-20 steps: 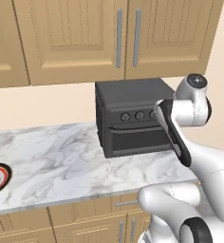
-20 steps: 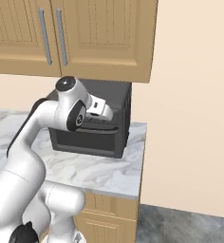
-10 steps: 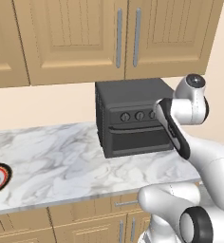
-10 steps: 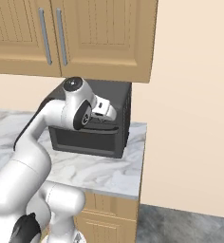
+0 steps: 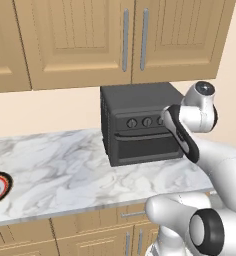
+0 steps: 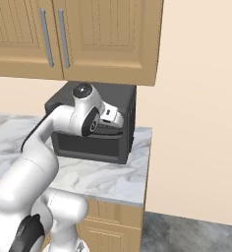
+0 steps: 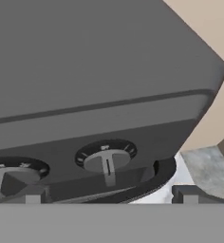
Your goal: Pick up the bagel from the plate, place it on the toaster oven rack, close the door, and set the timer.
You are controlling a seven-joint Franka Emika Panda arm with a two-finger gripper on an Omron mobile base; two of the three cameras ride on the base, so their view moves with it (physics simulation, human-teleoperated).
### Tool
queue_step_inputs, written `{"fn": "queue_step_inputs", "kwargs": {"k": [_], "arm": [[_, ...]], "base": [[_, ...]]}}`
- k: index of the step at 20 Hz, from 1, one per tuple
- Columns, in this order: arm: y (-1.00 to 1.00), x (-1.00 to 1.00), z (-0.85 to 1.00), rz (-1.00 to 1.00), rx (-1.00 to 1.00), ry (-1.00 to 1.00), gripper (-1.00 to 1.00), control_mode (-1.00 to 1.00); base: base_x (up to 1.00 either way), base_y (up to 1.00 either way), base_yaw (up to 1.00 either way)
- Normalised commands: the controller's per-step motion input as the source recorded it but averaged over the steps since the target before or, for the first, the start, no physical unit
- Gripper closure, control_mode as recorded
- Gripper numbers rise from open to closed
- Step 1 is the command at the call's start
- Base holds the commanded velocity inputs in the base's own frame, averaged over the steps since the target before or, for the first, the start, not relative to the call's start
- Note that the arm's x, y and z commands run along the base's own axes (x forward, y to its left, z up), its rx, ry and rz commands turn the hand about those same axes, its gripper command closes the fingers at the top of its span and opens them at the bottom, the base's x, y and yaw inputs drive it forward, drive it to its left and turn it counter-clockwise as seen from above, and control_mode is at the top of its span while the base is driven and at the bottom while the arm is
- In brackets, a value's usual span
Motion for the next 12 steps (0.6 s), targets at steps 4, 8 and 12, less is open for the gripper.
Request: {"fn": "queue_step_inputs", "kwargs": {"k": [4,8,12], "arm": [[0.00,0.30,-0.13,0.00,0.02,0.03,-1.00,-1.00],[0.00,0.28,-0.19,0.00,0.02,0.04,-1.00,-1.00],[0.00,0.27,-0.17,0.00,0.03,0.04,-1.00,-1.00]], "base": [[0.00,0.00,0.00],[0.00,0.00,0.00],[0.00,0.00,0.00]]}}
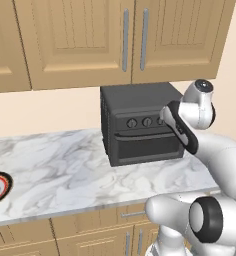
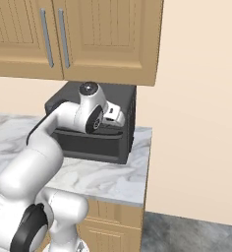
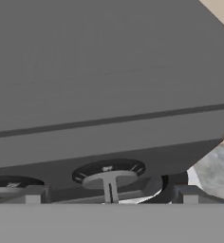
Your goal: Pick up the bagel from the plate, place it on the toaster oven rack, close the door, and set the timer.
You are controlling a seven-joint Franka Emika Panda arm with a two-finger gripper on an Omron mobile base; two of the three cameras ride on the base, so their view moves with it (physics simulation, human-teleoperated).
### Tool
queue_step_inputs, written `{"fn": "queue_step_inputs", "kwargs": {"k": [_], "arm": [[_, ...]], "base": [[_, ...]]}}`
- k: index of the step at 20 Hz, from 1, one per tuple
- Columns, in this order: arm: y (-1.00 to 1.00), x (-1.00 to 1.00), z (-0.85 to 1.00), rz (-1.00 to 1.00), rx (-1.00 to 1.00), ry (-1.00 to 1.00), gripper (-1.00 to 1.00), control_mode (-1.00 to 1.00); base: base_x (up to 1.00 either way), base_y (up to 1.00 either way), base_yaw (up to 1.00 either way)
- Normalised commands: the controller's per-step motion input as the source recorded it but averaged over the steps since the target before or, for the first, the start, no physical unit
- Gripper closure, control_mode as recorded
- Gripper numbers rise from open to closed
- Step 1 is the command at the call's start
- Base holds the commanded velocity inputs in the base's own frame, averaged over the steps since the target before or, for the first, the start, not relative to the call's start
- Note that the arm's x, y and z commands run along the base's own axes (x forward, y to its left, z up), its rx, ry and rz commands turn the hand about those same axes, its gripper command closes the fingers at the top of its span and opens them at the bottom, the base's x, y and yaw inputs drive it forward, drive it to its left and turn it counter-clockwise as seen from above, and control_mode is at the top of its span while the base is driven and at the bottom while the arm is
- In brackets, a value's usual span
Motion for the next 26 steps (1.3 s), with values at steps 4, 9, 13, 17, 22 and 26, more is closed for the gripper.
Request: {"fn": "queue_step_inputs", "kwargs": {"k": [4,9,13,17,22,26], "arm": [[0.00,0.26,-0.19,0.00,0.02,0.02,-1.00,-1.00],[0.00,0.27,-0.21,0.00,0.00,0.00,1.00,-1.00],[0.00,0.17,-0.18,-0.04,0.00,0.00,1.00,-1.00],[0.00,0.16,-0.11,-0.05,0.00,0.00,1.00,-1.00],[-0.08,0.23,-0.02,-0.04,0.03,0.00,1.00,-1.00],[-0.30,0.15,0.00,-0.01,0.09,0.00,1.00,-1.00]], "base": [[0.00,0.00,0.00],[0.00,0.00,0.00],[0.00,0.00,0.00],[0.00,0.00,0.00],[0.00,0.00,0.00],[0.00,0.00,0.00]]}}
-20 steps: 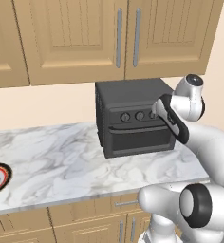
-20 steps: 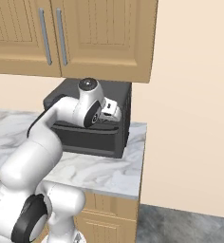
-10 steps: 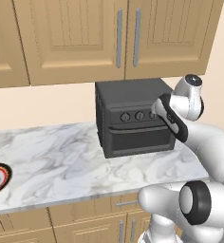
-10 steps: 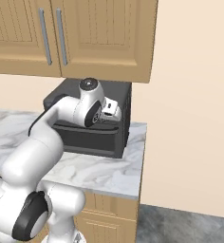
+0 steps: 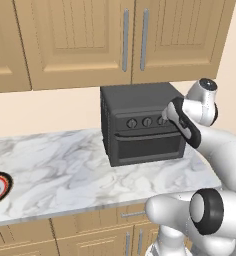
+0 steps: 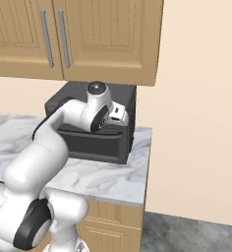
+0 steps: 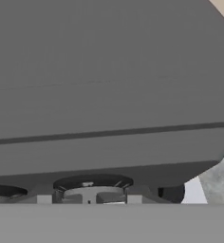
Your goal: Pick up the bagel from the plate, place it on the toaster oven rack, close the door, and set the timer.
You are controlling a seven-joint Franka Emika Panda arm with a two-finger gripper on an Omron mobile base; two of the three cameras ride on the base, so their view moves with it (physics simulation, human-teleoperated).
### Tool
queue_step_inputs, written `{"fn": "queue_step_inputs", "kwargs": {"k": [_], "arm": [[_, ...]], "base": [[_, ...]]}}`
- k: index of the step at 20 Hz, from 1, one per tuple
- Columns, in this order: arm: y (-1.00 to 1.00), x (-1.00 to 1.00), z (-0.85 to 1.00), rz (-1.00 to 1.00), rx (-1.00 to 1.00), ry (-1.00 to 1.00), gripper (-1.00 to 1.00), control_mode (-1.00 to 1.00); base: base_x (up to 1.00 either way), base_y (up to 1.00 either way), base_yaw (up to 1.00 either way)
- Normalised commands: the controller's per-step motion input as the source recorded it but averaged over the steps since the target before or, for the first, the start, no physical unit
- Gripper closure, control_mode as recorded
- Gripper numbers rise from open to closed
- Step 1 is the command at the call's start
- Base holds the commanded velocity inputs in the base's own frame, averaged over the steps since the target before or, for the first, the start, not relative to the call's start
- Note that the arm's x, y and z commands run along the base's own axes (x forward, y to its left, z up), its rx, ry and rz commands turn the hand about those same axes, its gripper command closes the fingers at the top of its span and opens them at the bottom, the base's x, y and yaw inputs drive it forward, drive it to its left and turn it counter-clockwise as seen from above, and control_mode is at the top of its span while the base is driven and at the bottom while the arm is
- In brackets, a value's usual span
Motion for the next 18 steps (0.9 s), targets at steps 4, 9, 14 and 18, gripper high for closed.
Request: {"fn": "queue_step_inputs", "kwargs": {"k": [4,9,14,18], "arm": [[-0.49,0.06,0.00,0.00,0.18,0.00,1.00,-1.00],[-0.58,0.02,-0.01,0.00,0.22,0.01,1.00,-1.00],[-0.59,0.04,-0.13,0.00,0.22,0.04,1.00,-1.00],[-0.64,0.03,-0.15,0.00,0.21,0.02,1.00,-1.00]], "base": [[0.00,0.00,0.00],[0.00,0.00,0.00],[0.00,0.00,0.00],[0.00,0.00,0.00]]}}
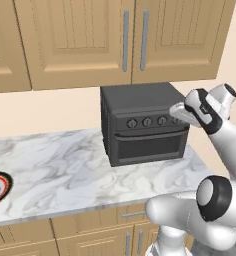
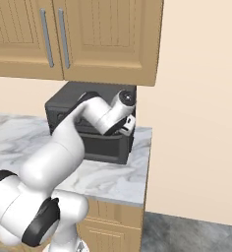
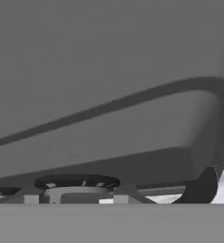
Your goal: Pick up the bagel from the plate, place it on the toaster oven rack, close the door, and set the timer.
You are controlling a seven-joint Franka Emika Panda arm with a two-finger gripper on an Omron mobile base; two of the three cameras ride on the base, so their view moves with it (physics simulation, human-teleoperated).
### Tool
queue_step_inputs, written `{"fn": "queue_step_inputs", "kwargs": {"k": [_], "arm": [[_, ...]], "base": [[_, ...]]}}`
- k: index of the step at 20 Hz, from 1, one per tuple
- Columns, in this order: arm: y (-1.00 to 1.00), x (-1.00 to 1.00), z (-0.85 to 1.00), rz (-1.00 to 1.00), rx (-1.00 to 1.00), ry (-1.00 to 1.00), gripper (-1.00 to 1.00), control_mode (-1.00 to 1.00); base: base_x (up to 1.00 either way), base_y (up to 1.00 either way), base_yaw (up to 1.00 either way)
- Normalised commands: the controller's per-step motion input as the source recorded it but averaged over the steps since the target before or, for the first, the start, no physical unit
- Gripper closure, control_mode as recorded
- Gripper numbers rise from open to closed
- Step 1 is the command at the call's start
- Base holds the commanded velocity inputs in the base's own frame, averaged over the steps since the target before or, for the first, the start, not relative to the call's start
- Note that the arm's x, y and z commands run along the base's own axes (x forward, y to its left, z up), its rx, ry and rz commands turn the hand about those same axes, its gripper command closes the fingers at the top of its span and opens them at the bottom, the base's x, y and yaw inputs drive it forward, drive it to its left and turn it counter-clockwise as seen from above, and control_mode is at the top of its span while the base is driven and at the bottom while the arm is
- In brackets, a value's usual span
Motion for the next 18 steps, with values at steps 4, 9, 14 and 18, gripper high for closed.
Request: {"fn": "queue_step_inputs", "kwargs": {"k": [4,9,14,18], "arm": [[-0.69,0.00,-0.14,0.00,0.22,0.00,1.00,-1.00],[-0.69,0.00,-0.12,0.00,0.28,0.00,1.00,-1.00],[-0.71,0.00,-0.15,0.00,0.33,0.00,1.00,-1.00],[-0.77,0.00,-0.22,0.00,0.33,0.00,1.00,-1.00]], "base": [[0.00,0.00,0.00],[0.00,0.00,0.00],[0.00,0.00,0.00],[0.00,0.00,0.00]]}}
